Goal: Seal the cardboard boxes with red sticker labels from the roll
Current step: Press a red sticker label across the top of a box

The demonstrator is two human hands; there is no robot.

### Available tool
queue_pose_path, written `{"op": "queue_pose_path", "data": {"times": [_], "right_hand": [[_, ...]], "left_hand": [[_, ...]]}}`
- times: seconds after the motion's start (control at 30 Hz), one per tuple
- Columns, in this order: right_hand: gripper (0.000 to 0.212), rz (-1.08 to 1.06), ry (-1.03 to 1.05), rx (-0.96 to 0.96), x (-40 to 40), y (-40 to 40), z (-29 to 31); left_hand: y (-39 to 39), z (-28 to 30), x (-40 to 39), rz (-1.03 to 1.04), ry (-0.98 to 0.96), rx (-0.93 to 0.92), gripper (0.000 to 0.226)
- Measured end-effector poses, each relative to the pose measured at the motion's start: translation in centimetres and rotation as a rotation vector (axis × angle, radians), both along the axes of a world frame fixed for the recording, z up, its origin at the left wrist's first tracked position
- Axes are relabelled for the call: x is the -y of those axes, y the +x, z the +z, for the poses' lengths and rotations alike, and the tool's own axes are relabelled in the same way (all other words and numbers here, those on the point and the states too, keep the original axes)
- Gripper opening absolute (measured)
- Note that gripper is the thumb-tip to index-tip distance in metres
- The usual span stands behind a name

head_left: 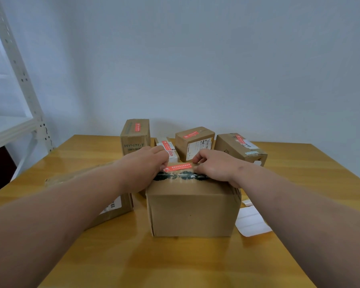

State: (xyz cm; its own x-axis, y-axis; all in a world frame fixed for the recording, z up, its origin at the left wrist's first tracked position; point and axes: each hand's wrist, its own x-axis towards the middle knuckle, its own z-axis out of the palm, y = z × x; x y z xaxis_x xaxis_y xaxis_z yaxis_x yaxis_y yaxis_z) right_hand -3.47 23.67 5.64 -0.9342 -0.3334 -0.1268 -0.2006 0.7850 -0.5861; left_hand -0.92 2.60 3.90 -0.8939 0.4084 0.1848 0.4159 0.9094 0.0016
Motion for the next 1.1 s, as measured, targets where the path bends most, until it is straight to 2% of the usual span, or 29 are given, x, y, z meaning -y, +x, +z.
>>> {"op": "queue_pose_path", "data": {"times": [0.13,0.37,0.57,0.87,1.03,1.1], "right_hand": [[0.028,0.009,0.003,0.008,0.1,0.0,0.0],[0.025,-0.004,-0.013,0.027,0.2,0.0,0.0],[0.027,0.005,0.003,0.017,0.1,0.1,0.0],[0.026,0.005,-0.004,0.028,0.0,0.1,-0.1],[0.023,-0.025,-0.062,-0.014,-0.2,0.0,0.2],[0.022,-0.009,-0.027,-0.05,-0.1,-0.1,0.2]], "left_hand": [[0.0,-0.1,-0.2,0.011,0.007,-0.015,0.035],[0.1,1.4,-0.5,0.091,0.279,0.031,0.018],[0.4,1.2,-0.5,0.128,0.392,0.077,0.015],[0.7,1.0,-0.6,0.202,0.46,0.108,0.017],[0.5,0.9,-1.2,0.242,0.618,0.155,0.017],[0.5,0.9,-1.3,0.243,0.662,0.173,0.017]]}}
